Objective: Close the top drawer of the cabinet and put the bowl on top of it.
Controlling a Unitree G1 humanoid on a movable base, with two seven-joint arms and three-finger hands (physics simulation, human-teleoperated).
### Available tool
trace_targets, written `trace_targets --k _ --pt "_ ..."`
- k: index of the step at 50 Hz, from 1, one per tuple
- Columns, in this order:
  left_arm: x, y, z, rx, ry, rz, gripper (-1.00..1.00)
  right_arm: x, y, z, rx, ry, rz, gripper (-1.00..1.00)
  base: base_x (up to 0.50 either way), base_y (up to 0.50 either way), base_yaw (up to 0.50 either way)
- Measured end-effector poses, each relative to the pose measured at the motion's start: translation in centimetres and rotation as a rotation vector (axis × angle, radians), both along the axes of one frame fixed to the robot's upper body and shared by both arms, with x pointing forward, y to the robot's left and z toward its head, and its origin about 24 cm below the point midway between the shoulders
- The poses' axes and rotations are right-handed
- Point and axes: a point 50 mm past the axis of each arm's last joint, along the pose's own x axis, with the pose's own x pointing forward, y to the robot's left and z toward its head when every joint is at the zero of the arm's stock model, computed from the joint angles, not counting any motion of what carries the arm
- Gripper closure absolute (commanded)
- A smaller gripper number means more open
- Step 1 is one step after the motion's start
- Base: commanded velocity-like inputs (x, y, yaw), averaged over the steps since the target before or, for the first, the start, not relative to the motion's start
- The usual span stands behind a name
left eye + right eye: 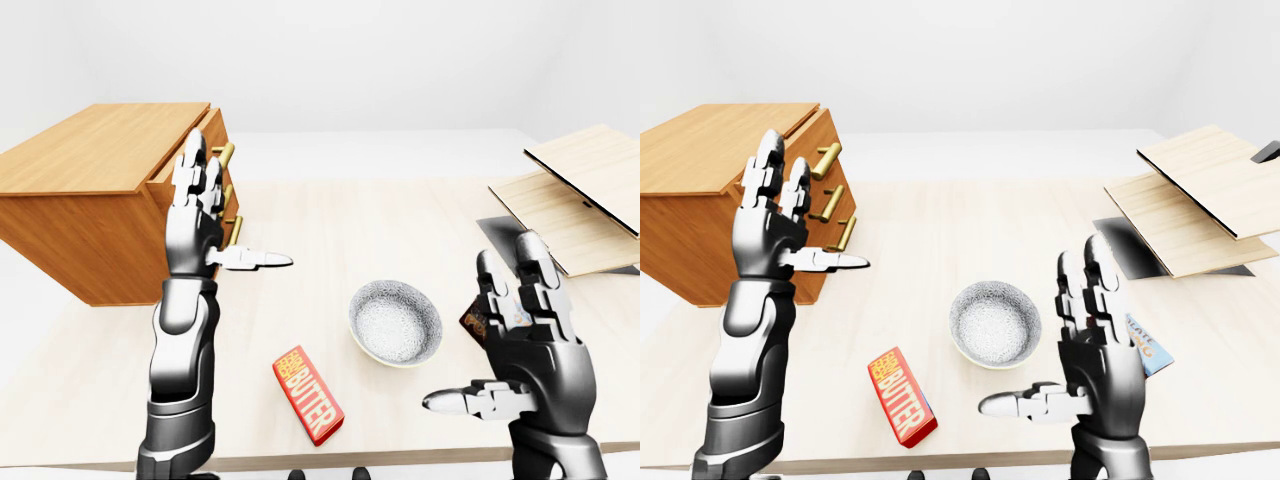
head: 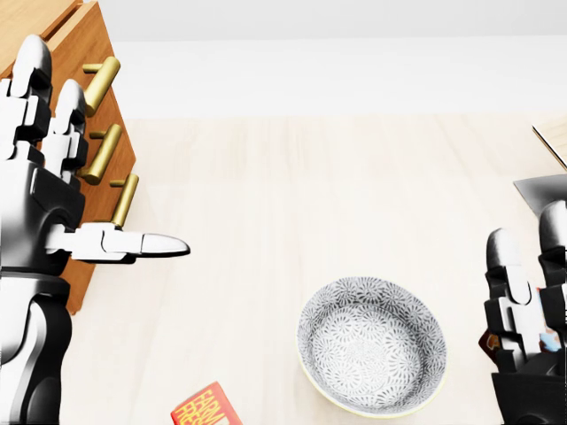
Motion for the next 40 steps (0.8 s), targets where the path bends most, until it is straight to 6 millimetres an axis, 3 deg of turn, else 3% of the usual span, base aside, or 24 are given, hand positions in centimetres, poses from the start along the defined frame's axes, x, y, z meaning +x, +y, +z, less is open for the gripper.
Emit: trace_targets --k 15,40 --pt "1.8 -0.2 0.6 0.005 0.01 -0.027 -1.0 -2.1 -1.8 2.2 0.043 -0.071 -0.038 -1.0 0.0 0.0 0.0" --pt "4.0 0.0 -1.5 0.024 0.137 -0.017 -1.0 -3.6 -3.4 3.5 0.071 -0.132 -0.08 -1.0 0.0 0.0 0.0"
